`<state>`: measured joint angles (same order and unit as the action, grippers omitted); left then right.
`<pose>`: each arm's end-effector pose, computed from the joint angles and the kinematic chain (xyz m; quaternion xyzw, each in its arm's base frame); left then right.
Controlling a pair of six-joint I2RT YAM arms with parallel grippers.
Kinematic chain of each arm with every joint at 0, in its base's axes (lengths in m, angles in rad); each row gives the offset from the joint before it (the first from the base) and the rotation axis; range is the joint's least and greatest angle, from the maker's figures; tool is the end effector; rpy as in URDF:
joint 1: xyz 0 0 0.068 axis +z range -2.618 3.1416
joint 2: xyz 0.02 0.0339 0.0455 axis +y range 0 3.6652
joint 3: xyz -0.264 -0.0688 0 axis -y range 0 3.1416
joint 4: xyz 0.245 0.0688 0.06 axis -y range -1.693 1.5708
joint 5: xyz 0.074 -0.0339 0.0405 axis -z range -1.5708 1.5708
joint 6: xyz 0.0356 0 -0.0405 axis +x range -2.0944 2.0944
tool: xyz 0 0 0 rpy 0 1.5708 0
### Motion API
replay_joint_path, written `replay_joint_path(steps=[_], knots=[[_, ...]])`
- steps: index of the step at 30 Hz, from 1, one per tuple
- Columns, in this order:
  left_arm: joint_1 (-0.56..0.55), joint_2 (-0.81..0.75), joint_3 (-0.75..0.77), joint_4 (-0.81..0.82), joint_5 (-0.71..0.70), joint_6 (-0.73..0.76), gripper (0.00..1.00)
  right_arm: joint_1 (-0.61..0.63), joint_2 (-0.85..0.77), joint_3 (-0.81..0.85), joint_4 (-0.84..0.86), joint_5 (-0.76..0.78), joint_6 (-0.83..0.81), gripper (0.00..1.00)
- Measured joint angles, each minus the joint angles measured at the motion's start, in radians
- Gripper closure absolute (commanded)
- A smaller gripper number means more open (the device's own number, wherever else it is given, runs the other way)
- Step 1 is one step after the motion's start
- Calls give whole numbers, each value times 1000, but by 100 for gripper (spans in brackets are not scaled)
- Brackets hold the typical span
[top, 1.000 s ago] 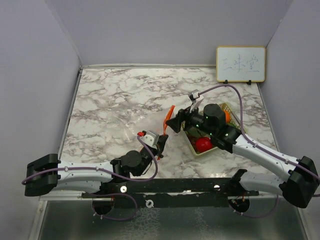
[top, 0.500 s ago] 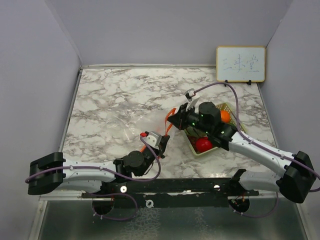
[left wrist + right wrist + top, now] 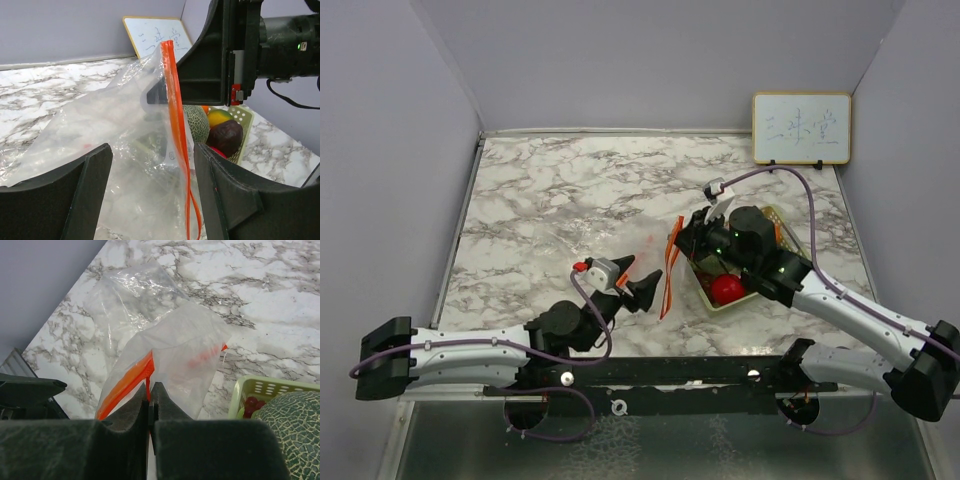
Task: Place the food in the zip-top bag and seal the zipper
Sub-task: Open the zipper of the food storage bag.
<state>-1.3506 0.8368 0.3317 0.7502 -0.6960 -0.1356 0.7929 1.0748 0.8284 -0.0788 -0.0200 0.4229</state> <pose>0.0627 -0.1754 0.2681 0.1095 0.6284 -0.3468 0.6876 0.1753 0.1789 0.3091 -0.1551 0.7973 0.3398 0.4741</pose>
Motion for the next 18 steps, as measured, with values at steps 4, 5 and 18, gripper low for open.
replay_joint_path(steps=[4, 5, 18], knots=[[0, 51, 2, 11, 4, -1, 34, 14, 12, 1, -5, 0, 0, 98], [0, 74, 6, 13, 7, -5, 34, 23, 19, 1, -5, 2, 1, 98], [0, 285, 96, 69, -38, 10, 63, 77, 44, 32, -37, 43, 3, 98]])
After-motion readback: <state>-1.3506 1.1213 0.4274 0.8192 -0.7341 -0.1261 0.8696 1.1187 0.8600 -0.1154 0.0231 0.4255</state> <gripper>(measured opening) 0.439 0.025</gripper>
